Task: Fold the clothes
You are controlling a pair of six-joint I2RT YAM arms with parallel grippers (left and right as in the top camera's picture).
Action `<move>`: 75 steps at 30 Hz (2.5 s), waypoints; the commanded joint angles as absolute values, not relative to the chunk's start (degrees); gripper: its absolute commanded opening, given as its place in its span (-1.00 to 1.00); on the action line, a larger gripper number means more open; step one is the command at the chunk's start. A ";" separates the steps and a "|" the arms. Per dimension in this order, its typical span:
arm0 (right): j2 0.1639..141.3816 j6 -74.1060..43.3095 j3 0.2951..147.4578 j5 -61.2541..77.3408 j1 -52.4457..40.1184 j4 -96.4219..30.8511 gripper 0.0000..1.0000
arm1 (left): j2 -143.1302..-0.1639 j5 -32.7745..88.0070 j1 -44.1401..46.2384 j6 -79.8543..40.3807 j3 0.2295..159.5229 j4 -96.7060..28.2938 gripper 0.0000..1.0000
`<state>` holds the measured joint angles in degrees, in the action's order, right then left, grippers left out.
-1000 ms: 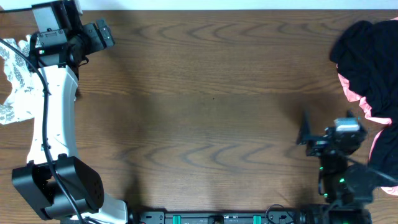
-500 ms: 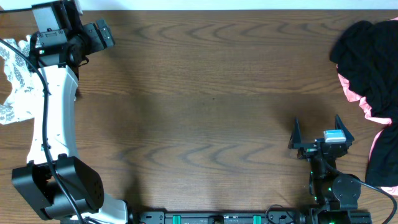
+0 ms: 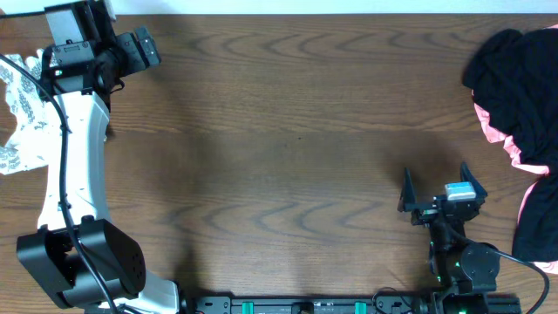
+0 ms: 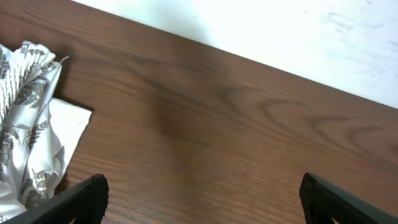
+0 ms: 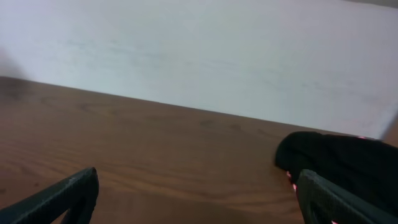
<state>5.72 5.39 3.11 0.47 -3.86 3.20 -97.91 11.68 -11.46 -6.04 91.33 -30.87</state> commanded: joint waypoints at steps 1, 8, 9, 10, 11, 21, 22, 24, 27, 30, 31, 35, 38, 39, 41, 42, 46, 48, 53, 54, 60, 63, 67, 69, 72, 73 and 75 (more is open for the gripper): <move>3.88 4.73 1.48 0.73 -4.97 3.22 0.99 | -97.89 12.01 -11.44 -6.33 91.31 -30.87 0.96; 0.30 4.73 0.30 1.39 -4.99 -2.92 0.99 | -97.89 12.01 -11.44 -6.33 91.31 -30.87 0.96; 0.30 4.73 0.30 1.74 -5.02 -3.92 0.99 | -97.89 12.01 -11.44 -6.31 91.31 -30.87 0.96; 0.30 4.73 0.30 1.76 -5.02 -4.25 0.98 | -97.89 12.01 -11.44 -6.33 91.31 -30.87 0.96; 0.30 4.73 0.30 1.74 -5.02 -4.23 0.99 | -97.89 12.01 -11.44 -6.33 91.31 -30.87 0.96; 0.32 4.75 0.32 1.52 -4.99 -4.12 0.99 | -97.89 12.01 -11.44 -6.33 91.31 -30.87 0.96; 0.32 4.75 0.32 1.52 -4.99 -4.12 0.99 | -97.89 12.01 -11.44 -6.33 91.31 -30.87 0.96; 0.32 4.75 0.32 1.52 -4.99 -4.12 0.99 | -97.89 12.01 -11.44 -6.33 91.31 -30.87 0.96; 0.32 4.75 0.32 1.52 -4.99 -4.12 0.99 | -97.89 12.01 -11.44 -6.33 91.31 -30.87 0.96; 0.32 4.75 0.32 1.52 -4.99 -4.12 0.98 | -97.89 12.01 -11.44 -6.33 91.31 -30.87 0.96; 0.32 4.75 0.32 1.52 -4.99 -4.12 0.99 | -97.89 12.01 -11.44 -6.33 91.31 -30.87 0.96; 0.32 4.75 0.32 1.52 -4.99 -4.12 0.99 | -97.89 12.01 -11.44 -6.33 91.31 -30.87 0.96; 0.32 4.75 0.32 1.52 -4.99 -4.12 0.99 | -97.89 12.01 -11.44 -6.33 91.31 -30.87 0.96; 0.32 4.75 0.32 1.52 -4.99 -4.14 0.98 | -97.89 12.01 -11.44 -6.33 91.31 -30.87 0.96; 0.32 4.75 0.32 1.52 -4.99 -4.12 0.98 | -97.89 12.01 -11.44 -6.33 91.31 -30.87 0.96; 0.32 4.75 0.32 1.52 -4.99 -4.12 0.99 | -97.89 12.01 -11.44 -6.33 91.31 -30.87 0.96; 0.32 4.75 0.32 1.52 -4.99 -4.12 0.99 | -97.89 12.01 -11.44 -6.33 91.31 -30.87 0.96; 0.32 4.75 0.32 1.52 -4.99 -4.12 0.99 | -97.89 12.01 -11.44 -6.33 91.31 -30.87 0.96; 0.32 4.75 0.32 1.52 -4.99 -4.12 0.99 | -97.89 11.99 -11.44 -6.33 91.31 -30.83 0.96; 0.32 4.75 0.32 1.52 -4.99 -4.12 0.98 | -98.06 12.01 -11.42 -6.33 91.18 -30.89 0.96; 0.32 4.75 0.32 1.52 -4.99 -4.12 0.99 | -97.80 11.97 -11.99 -6.28 90.96 -34.44 0.96; 0.32 4.75 0.32 1.52 -4.99 -4.12 0.98 | -97.49 11.97 -11.97 -6.28 90.96 -40.40 0.96; 0.32 4.75 0.32 1.52 -4.99 -4.12 0.99 | -97.14 11.97 -11.97 -4.91 89.97 -47.46 0.96; 0.32 4.75 0.32 1.52 -4.99 -4.12 0.99 | -96.64 11.70 -11.97 -4.56 88.92 -49.78 0.96; 0.32 4.75 0.32 1.52 -4.99 -4.12 0.99 | -95.31 11.38 -11.88 -4.62 86.98 -51.68 0.96; 0.32 4.75 0.32 1.52 -4.99 -4.12 0.98 | -94.70 11.38 -11.79 -4.62 86.13 -51.88 0.96; 0.32 4.75 0.32 1.52 -4.99 -4.12 0.99 | -93.25 11.40 -11.49 -4.86 83.99 -51.86 0.96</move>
<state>0.84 5.41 0.51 1.10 -4.62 -4.01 -96.62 11.66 -11.60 -5.56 86.17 -51.57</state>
